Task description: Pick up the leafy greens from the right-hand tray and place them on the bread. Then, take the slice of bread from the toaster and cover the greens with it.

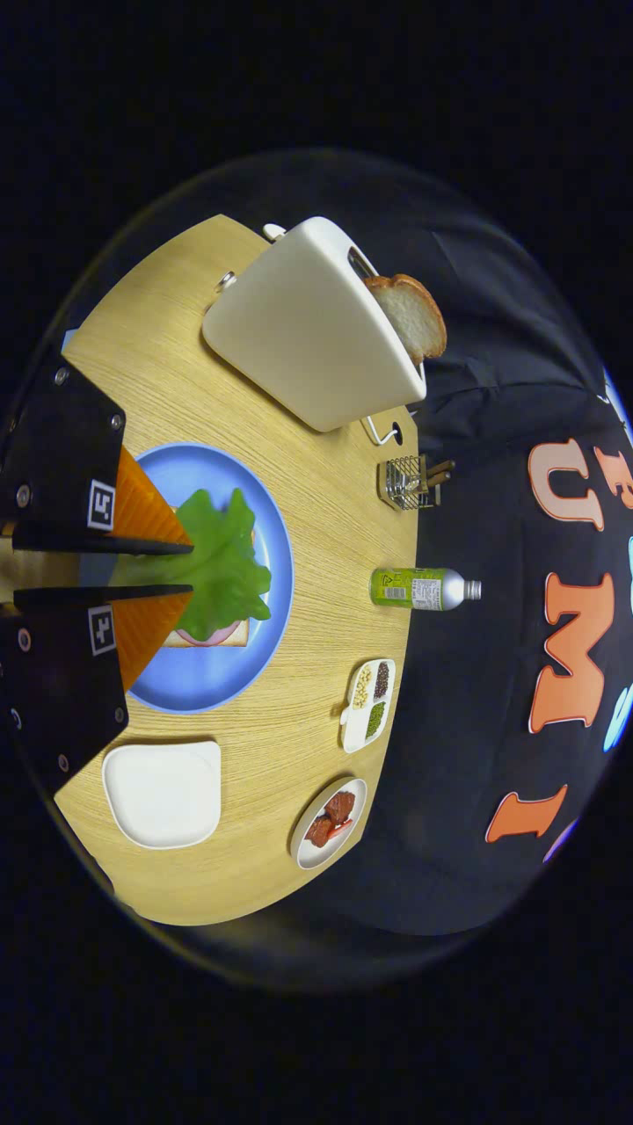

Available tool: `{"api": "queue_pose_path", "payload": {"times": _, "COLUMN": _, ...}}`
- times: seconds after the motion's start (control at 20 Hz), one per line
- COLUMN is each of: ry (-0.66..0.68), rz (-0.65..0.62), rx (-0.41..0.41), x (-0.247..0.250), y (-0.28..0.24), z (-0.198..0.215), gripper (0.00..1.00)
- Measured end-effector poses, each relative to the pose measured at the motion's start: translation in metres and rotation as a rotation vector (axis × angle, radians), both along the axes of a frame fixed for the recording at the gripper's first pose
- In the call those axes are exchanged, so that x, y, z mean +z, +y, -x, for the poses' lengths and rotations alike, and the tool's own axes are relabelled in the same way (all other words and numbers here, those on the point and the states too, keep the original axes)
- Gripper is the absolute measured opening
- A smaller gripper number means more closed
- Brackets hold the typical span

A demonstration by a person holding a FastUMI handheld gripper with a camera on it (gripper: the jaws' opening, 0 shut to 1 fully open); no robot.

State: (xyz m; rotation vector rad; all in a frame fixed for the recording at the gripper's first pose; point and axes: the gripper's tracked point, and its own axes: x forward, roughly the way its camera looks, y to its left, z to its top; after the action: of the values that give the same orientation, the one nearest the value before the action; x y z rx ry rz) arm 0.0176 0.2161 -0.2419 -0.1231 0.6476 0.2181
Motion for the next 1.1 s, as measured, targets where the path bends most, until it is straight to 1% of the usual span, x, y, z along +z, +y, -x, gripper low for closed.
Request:
{"api": "queue_pose_path", "payload": {"times": 0.1, "ry": -0.026, "rz": 0.002, "rx": -0.014, "x": 0.007, "y": -0.002, "z": -0.002, "gripper": 0.3}}
{"api": "queue_pose_path", "payload": {"times": 0.15, "ry": -0.031, "rz": -0.009, "rx": -0.02, "x": 0.01, "y": -0.001, "z": -0.003, "gripper": 0.45}}
{"api": "queue_pose_path", "payload": {"times": 0.2, "ry": -0.032, "rz": -0.022, "rx": -0.027, "x": 0.013, "y": 0.001, "z": -0.001, "gripper": 0.5}}
{"api": "queue_pose_path", "payload": {"times": 0.25, "ry": -0.04, "rz": -0.031, "rx": -0.038, "x": 0.018, "y": 0.002, "z": -0.002, "gripper": 0.61}}
{"api": "queue_pose_path", "payload": {"times": 0.35, "ry": -0.068, "rz": -0.043, "rx": -0.048, "x": 0.03, "y": 0.005, "z": -0.006, "gripper": 0.78}}
{"api": "queue_pose_path", "payload": {"times": 0.4, "ry": -0.09, "rz": -0.051, "rx": -0.048, "x": 0.038, "y": 0.009, "z": -0.007, "gripper": 0.83}}
{"api": "queue_pose_path", "payload": {"times": 0.45, "ry": -0.107, "rz": -0.051, "rx": -0.048, "x": 0.045, "y": 0.011, "z": -0.009, "gripper": 0.95}}
{"api": "queue_pose_path", "payload": {"times": 0.5, "ry": -0.12, "rz": -0.044, "rx": -0.047, "x": 0.051, "y": 0.014, "z": -0.01, "gripper": 0.98}}
{"api": "queue_pose_path", "payload": {"times": 0.75, "ry": -0.199, "rz": -0.072, "rx": -0.044, "x": 0.096, "y": 0.042, "z": -0.028, "gripper": 0.98}}
{"api": "queue_pose_path", "payload": {"times": 0.95, "ry": -0.255, "rz": -0.119, "rx": -0.023, "x": 0.132, "y": 0.075, "z": -0.043, "gripper": 0.98}}
{"api": "queue_pose_path", "payload": {"times": 1.1, "ry": -0.269, "rz": -0.157, "rx": -0.006, "x": 0.15, "y": 0.103, "z": -0.052, "gripper": 0.98}}
